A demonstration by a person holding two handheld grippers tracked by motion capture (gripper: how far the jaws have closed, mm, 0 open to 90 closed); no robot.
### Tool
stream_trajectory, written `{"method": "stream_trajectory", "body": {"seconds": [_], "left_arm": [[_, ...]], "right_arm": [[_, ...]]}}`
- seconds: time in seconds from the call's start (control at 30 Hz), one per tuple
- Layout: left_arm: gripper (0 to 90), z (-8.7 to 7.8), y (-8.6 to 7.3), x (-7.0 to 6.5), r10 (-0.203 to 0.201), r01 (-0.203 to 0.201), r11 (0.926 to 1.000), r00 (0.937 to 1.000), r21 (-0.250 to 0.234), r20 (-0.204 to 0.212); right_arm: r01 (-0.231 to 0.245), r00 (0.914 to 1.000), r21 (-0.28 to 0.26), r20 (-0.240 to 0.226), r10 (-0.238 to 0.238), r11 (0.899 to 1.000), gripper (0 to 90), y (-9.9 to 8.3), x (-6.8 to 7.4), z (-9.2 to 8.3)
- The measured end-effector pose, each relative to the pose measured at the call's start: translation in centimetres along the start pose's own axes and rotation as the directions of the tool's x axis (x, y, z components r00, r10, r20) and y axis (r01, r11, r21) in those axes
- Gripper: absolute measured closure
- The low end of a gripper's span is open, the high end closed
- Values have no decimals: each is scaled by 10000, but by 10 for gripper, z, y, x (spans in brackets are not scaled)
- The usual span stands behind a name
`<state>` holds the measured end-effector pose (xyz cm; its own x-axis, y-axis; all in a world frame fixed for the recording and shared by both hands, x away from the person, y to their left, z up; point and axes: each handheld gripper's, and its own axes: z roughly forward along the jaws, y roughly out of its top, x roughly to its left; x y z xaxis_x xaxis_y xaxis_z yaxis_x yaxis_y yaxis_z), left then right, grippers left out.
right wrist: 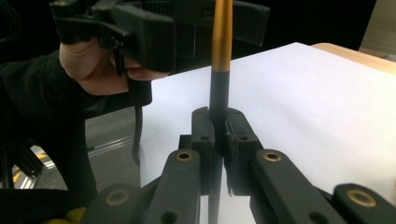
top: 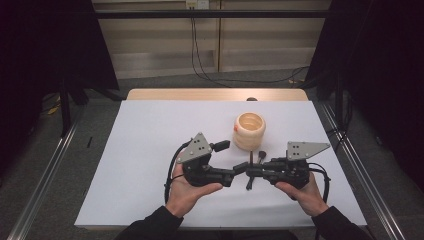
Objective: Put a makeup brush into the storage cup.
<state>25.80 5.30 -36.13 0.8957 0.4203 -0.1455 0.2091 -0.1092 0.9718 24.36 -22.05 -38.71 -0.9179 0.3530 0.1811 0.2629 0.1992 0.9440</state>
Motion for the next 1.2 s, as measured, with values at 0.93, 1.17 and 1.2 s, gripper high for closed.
{"method": "stream_trajectory", "body": {"seconds": [0.93,1.17,1.2], "left_arm": [[14,-72,-38,30,-339,331,9994,9796,-76,-1979],[14,-88,-47,31,-254,252,9997,9730,-40,-2293],[14,-91,-48,31,-23,71,9998,9674,180,-2531]], "right_arm": [[-6,9973,-564,732,48,9984,835,4,-2,-10],[-26,9966,-638,822,78,9980,835,4,-4,-12],[-18,9961,-622,874,73,9981,835,4,-4,-12]]}}
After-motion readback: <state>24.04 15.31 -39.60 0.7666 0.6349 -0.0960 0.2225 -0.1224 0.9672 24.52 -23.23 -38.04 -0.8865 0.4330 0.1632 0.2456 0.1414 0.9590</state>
